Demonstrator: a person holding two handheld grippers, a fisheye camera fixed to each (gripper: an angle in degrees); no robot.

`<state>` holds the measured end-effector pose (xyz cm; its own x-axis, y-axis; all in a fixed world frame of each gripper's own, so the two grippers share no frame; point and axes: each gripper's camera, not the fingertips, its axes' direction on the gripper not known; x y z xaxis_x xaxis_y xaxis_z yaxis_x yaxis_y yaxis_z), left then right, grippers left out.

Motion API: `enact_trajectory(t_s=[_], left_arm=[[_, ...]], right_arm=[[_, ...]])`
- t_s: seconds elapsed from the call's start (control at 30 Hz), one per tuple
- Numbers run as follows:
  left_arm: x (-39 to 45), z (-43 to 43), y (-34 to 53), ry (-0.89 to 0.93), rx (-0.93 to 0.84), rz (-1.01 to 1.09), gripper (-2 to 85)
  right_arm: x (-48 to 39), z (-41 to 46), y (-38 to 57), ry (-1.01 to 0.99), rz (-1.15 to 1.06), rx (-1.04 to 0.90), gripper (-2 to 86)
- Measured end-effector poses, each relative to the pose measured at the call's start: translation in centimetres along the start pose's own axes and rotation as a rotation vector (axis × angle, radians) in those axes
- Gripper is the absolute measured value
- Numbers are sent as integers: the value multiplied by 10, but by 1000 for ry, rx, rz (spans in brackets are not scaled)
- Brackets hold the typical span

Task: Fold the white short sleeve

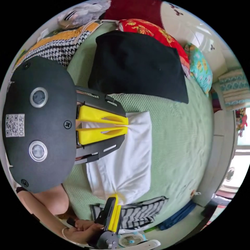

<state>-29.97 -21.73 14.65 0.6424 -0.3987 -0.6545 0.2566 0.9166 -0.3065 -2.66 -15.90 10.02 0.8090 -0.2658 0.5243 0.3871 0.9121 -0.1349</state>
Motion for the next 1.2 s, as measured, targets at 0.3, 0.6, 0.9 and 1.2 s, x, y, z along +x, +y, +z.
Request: enact_trajectory(t_s=[0.3, 0.6, 0.9, 1.2], left_arm=[[39, -107, -6, -135, 24, 116, -5], [0, -134, -39, -188, 29, 136, -2], [-97, -126, -27, -24, 76, -95, -4], [-190, -140, -27, 162, 113, -197, -6]], right_arm=[[6, -44, 0, -185, 69, 84, -8], [-19, -20, -7, -111, -220, 113, 109], [-122, 3, 5, -110, -595, 103, 122], [-162, 11, 21, -139, -711, 328, 132]])
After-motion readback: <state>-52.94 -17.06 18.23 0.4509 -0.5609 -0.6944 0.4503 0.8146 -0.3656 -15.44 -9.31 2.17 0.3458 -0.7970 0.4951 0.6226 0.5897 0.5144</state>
